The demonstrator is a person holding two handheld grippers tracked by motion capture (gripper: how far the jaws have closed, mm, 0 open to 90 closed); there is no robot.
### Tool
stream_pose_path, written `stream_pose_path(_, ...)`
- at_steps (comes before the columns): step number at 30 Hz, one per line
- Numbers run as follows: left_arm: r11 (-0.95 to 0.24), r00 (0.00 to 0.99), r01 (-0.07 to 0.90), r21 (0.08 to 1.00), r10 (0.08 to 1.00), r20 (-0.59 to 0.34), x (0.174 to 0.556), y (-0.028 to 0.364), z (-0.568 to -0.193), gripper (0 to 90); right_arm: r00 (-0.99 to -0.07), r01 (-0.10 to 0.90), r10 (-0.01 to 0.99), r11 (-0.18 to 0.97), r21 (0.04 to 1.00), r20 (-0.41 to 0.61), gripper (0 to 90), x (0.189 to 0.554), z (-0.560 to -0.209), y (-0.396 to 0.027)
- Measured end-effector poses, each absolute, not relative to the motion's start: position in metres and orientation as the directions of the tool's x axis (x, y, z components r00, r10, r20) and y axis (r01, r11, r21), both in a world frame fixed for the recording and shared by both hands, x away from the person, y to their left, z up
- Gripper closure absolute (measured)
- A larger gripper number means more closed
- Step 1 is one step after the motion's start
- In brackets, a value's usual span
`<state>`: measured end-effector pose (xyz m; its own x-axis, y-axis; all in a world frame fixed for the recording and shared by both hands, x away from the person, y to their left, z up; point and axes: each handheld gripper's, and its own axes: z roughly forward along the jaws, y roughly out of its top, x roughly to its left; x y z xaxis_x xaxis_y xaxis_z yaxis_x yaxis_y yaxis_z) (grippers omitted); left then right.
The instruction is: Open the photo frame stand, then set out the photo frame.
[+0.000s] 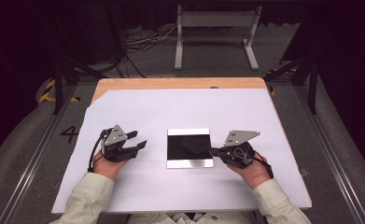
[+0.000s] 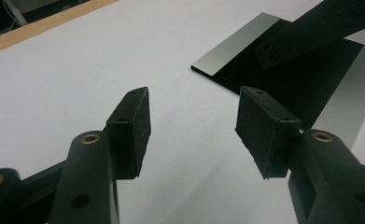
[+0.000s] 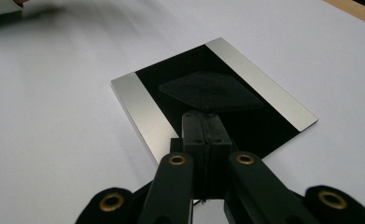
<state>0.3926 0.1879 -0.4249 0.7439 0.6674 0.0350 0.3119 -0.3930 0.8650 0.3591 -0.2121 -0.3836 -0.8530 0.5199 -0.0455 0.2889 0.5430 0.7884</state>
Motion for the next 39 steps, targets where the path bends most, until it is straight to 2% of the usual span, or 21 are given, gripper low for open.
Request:
stream_pose_path(8,-0.393,0.743,0.313,0.865,0.669,0.035,0.393,0.188,-0.425,45.2,-0.852,0.291,0.522,0.536,0.792,-0.041,90.0,0.359,-0.384,-0.212)
stream_pose_path(14,-0.389,0.743,0.315,0.866,0.669,0.031,0.393,0.188,-0.425,45.2,-0.861,0.306,0.507,0.577,0.757,-0.039,89.8,0.36,-0.381,-0.214)
stream_pose_path(16,-0.391,0.742,0.32,0.863,0.67,0.029,0.393,0.188,-0.425,45.1,-0.854,0.287,0.513,0.607,0.741,-0.089,89.8,0.357,-0.377,-0.215)
stream_pose_path(23,-0.393,0.741,0.321,0.862,0.671,0.03,0.392,0.188,-0.426,45.0,-0.849,0.281,0.519,0.603,0.747,-0.1,89.6,0.356,-0.367,-0.219)
stream_pose_path(32,-0.397,0.744,0.318,0.861,0.668,0.033,0.393,0.187,-0.427,45.0,-0.846,0.292,0.53,0.553,0.78,-0.059,85.0,0.358,-0.362,-0.224)
stream_pose_path(39,-0.396,0.74,0.328,0.858,0.672,0.028,0.392,0.188,-0.428,44.9,-0.835,0.352,0.549,0.483,0.802,0.035,81.1,0.368,-0.36,-0.227)
